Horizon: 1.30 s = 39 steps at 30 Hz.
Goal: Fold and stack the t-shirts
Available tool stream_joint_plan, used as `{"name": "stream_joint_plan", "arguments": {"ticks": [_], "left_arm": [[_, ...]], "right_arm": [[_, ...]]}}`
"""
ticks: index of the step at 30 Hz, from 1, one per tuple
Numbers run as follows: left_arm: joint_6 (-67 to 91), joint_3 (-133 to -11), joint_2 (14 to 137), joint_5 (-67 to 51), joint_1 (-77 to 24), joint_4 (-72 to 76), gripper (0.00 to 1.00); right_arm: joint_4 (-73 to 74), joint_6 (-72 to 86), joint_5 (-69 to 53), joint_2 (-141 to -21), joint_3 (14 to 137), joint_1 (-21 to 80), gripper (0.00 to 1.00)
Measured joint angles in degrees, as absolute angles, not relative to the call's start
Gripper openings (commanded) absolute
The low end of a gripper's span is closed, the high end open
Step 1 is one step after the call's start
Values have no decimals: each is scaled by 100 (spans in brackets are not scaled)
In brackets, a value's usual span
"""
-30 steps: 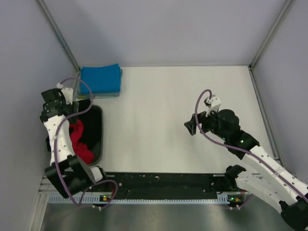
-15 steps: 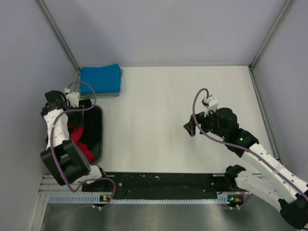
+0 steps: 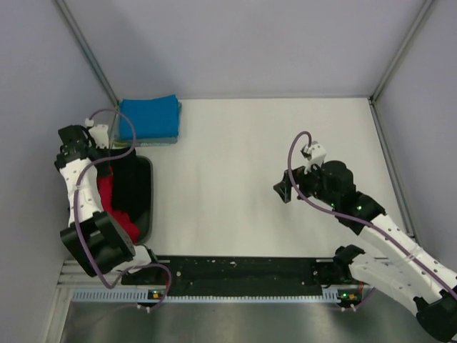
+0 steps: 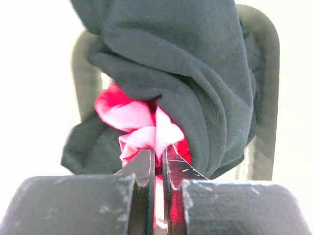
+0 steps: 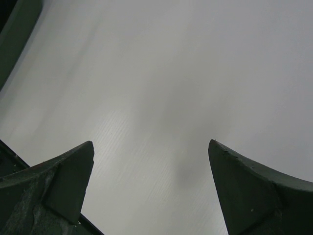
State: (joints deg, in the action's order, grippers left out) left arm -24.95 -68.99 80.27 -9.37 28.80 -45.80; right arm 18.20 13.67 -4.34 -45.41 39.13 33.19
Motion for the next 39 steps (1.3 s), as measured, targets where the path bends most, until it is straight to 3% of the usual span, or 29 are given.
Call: {"name": "stream_joint_plan", "arguments": {"ticks": [12, 20, 27, 33, 39], "left_arm": [[-2912, -9607, 6351, 8, 2873, -4692, 0], [-3905, -9977, 6149, 1437, 2875, -3745, 0], [-3245, -10342, 6259, -840, 2899, -5212, 0], [-2399, -10012, 6029, -1090, 2895, -5537, 0], [-1986, -9371, 5780, -1170, 2895, -5756, 0]], "right_arm": [[1846, 1439, -576, -4552, 4064, 3319, 99], [1839, 1538, -746, -4556, 4182, 3319, 98], [1695, 1697, -1190, -4689, 4303, 3343, 92], [805, 1785, -1337, -5927, 5354, 4471, 89], [-604, 1876, -1887, -8436, 7609, 5739, 78]]}}
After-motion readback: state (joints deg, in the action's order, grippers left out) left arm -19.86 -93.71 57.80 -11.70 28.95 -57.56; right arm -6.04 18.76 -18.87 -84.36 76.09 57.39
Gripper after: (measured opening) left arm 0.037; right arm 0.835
